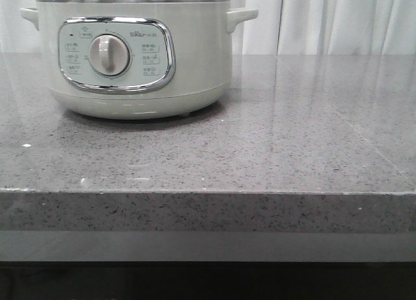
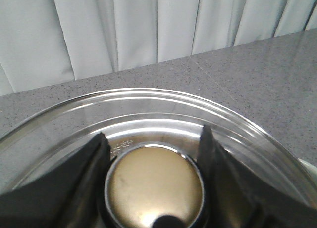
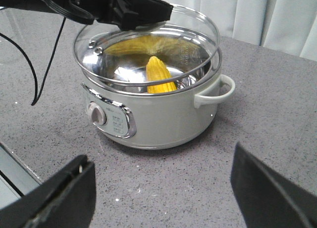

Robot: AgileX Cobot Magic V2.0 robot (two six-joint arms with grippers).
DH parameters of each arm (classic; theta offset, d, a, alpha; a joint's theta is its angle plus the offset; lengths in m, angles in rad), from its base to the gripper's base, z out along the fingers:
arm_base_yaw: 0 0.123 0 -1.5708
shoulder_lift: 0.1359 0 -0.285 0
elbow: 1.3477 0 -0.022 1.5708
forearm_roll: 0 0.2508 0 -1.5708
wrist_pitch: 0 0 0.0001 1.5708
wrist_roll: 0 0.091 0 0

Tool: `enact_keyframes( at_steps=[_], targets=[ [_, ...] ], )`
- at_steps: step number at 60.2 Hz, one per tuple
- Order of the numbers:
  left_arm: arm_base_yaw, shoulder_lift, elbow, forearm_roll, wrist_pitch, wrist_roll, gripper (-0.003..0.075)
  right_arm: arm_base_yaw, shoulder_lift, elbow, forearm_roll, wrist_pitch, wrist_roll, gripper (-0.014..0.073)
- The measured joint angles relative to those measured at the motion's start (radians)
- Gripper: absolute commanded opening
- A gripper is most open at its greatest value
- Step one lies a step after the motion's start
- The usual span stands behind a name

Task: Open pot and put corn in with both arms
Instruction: 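Lower the lid onto the pot and release the knob with the left gripper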

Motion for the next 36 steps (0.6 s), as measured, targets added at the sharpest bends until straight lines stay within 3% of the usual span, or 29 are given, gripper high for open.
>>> enact_keyframes(
  at_steps=[36],
  targets=[
    [0.000,0.041,-0.005,-0.035,0.000,-0.004,0.0239,0.000,0.000,0.000,0.000,0.000,0.000,0.0580]
  ],
)
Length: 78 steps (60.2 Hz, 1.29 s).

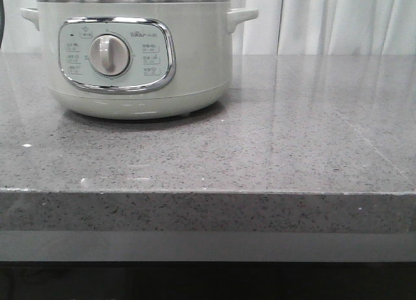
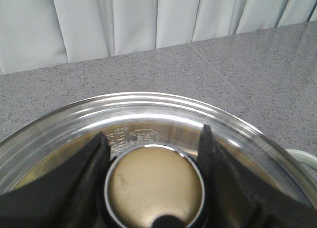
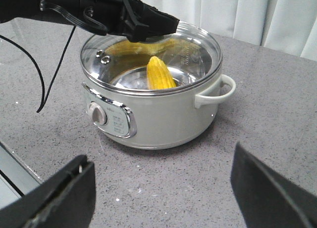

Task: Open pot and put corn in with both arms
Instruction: 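Lower the lid onto the pot and release the knob with the left gripper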

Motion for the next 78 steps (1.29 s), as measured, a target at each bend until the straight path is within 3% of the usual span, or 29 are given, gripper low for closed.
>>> enact_keyframes(
  at_steps=[7,16,21,49,68,78],
  targets=[
    [0.000,0.000,-0.002,0.000,0.000,0.000,0.0270,0.000,0.000,0.000,0.000,0.000,0.000,0.0580],
    [0.000,0.000,-0.002,0.000,0.002,0.000,0.0422,0.000,0.000,0.000,0.000,0.000,0.000,0.0580],
    [0.000,0.003,-0.002,0.000,0.002,0.000,0.0470,0.000,0.000,0.000,0.000,0.000,0.000,0.0580],
    [0.000,-0.105,-0.006,-0.028,0.035,0.000,0.0472,0.000,0.000,0.000,0.000,0.000,0.000,0.0580],
    [0.000,-0.403,0.006,-0.011,0.384,0.000,0.0472,0.000,0.000,0.000,0.000,0.000,0.000,0.0580],
    [0.000,-0.582,0.166,-0.001,0.412,0.000,0.0472,0.000,0.000,0.000,0.000,0.000,-0.002,0.0580]
  ],
)
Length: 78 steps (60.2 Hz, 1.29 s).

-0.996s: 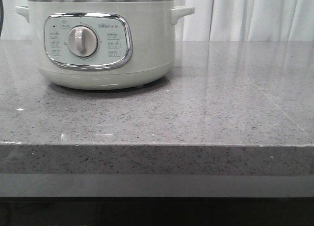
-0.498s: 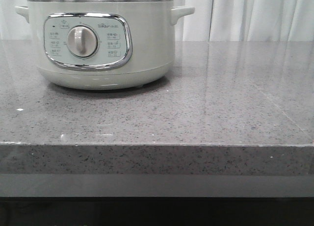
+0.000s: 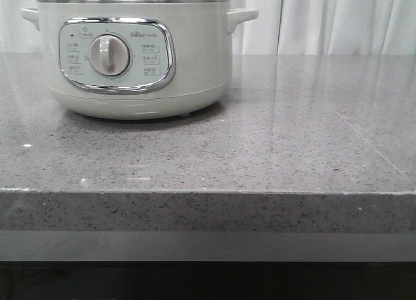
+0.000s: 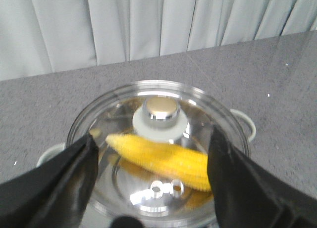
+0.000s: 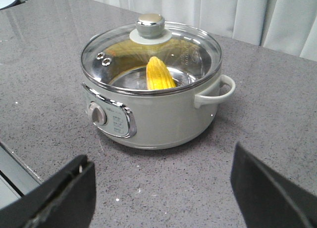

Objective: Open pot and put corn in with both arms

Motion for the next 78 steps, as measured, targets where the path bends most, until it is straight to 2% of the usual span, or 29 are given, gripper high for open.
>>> enact_keyframes(
  at_steps=[25,34,50,55,64,69,75,78],
  targets=[
    [0.000,-0.372,0.391,0.001,0.004,0.000,0.0472,0.000,0.000,0.000,0.000,0.000,0.000,0.0580],
    [0.000,-0.433,0.458,0.001,0.004,0.000,0.0472,0.000,0.000,0.000,0.000,0.000,0.000,0.0580],
    [0.000,-0.444,0.476,0.001,0.004,0.000,0.0452,0.000,0.000,0.000,0.000,0.005,0.000,0.0575],
    [0.000,-0.444,0.476,0.001,0.004,0.000,0.0384,0.000,0.000,0.000,0.000,0.016,0.000,0.0487],
    [0.000,-0.444,0.476,0.001,0.004,0.000,0.0209,0.000,0.002,0.000,0.000,0.042,0.000,0.0169],
    [0.000,-0.444,0.476,0.001,0.004,0.000,0.0132,0.000,0.002,0.000,0.000,0.055,0.000,0.0036],
    [0.000,-0.444,0.476,0.001,0.004,0.000,0.0036,0.000,0.002,0.000,0.000,0.059,0.000,-0.0069],
    [0.000,-0.444,0.476,0.001,0.004,0.000,-0.0001,0.000,0.002,0.000,0.000,0.059,0.000,-0.0064]
  ],
)
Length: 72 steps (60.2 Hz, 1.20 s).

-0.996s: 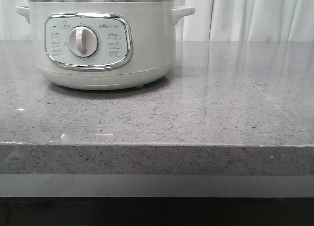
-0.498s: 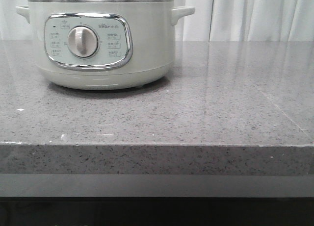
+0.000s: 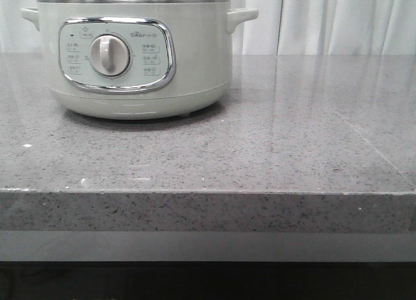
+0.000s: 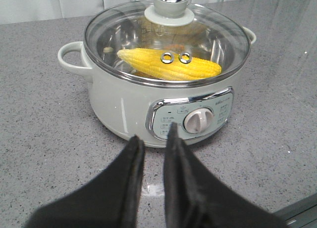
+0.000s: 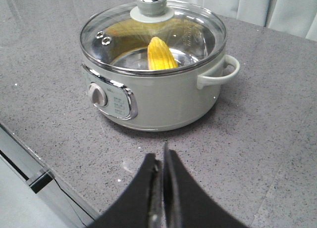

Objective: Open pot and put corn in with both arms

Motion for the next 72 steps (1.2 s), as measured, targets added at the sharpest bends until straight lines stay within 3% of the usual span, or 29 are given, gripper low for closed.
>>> enact_keyframes(
  at_steps=[42,72],
  targets=[
    [0.012,-0.019,0.035,0.000,-0.021,0.000,-0.0020,0.000,0.000,0.000,0.000,0.000,0.000,-0.0069],
    [0.381,-0.543,0.591,-0.112,-0.294,0.000,-0.0020,0.000,0.001,0.000,0.000,0.000,0.000,-0.0069]
  ],
)
